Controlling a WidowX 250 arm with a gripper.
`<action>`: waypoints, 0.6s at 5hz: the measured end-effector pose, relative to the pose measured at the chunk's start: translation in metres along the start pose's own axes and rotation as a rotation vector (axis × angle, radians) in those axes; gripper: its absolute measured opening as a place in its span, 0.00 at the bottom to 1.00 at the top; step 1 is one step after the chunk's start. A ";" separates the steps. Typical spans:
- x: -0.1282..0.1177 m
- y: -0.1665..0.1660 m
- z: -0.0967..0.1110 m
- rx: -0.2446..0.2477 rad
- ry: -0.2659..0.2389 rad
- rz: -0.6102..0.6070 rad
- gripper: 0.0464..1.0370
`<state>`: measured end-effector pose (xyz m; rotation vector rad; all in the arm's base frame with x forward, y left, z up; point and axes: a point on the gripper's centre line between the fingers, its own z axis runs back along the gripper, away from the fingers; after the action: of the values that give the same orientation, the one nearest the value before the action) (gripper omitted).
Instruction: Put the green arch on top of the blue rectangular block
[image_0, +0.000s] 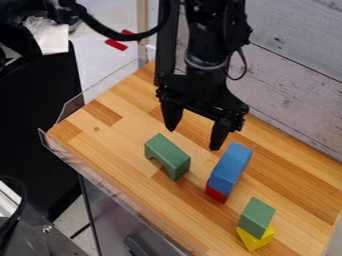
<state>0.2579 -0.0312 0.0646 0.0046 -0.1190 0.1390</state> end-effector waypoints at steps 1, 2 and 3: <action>-0.006 0.001 -0.008 0.005 0.034 0.005 0.96; -0.005 0.010 -0.014 0.007 0.062 0.106 0.96; -0.003 0.022 -0.015 0.031 0.053 0.246 0.96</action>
<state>0.2538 -0.0097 0.0490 0.0172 -0.0638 0.3866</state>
